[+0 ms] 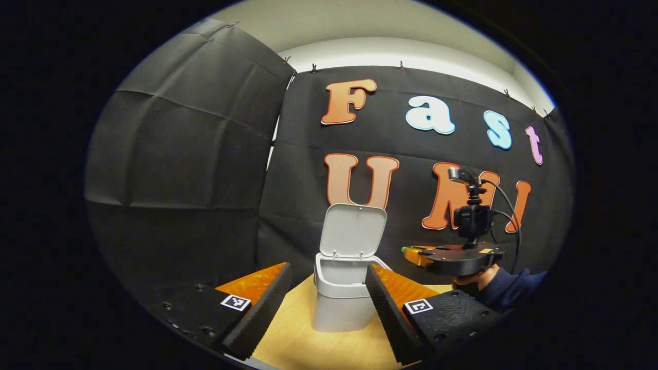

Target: Press the lid of the desktop garbage bin to open it, pick up the crumpled paper on the desktop and throw it into the bin, then pick up the pop can on the desktop and drop it into the bin, and finally close the garbage bin lid.

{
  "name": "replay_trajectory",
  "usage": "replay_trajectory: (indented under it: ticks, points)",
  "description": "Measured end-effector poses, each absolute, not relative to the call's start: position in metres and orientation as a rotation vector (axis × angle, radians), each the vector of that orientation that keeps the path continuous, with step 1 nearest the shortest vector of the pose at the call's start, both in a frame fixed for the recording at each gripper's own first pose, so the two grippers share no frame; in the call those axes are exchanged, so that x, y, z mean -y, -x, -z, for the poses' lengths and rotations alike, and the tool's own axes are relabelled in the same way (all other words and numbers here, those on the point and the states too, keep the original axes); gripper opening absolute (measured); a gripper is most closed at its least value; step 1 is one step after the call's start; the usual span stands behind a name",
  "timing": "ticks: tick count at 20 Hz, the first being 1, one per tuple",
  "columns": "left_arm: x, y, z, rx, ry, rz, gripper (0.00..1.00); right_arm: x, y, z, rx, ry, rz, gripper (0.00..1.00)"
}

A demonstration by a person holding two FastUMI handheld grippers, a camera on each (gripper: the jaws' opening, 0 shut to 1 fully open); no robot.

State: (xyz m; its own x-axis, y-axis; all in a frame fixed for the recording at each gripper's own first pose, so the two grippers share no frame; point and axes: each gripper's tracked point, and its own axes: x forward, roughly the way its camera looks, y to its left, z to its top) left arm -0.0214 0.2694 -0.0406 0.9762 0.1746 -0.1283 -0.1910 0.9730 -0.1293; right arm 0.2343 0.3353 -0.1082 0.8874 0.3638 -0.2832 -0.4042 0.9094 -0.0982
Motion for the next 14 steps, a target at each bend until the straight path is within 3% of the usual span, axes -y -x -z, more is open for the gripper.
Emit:
replay_trajectory:
  ticks: [6,9,11,14]
  points:
    - [-0.293,0.028,0.047,-0.128,0.118,-0.232,0.93,-0.377,-0.270,0.147,-0.333,0.157,-0.414,0.16]
    - [-0.294,0.027,0.056,-0.149,0.123,-0.233,0.93,-0.387,-0.269,0.151,-0.324,0.147,-0.439,0.41]
    - [-0.290,0.024,0.059,-0.162,0.118,-0.224,0.93,-0.386,-0.266,0.152,-0.308,0.159,-0.443,0.77]
    - [-0.282,0.019,0.064,-0.160,0.106,-0.198,0.93,-0.369,-0.256,0.147,-0.302,0.118,-0.429,0.94]
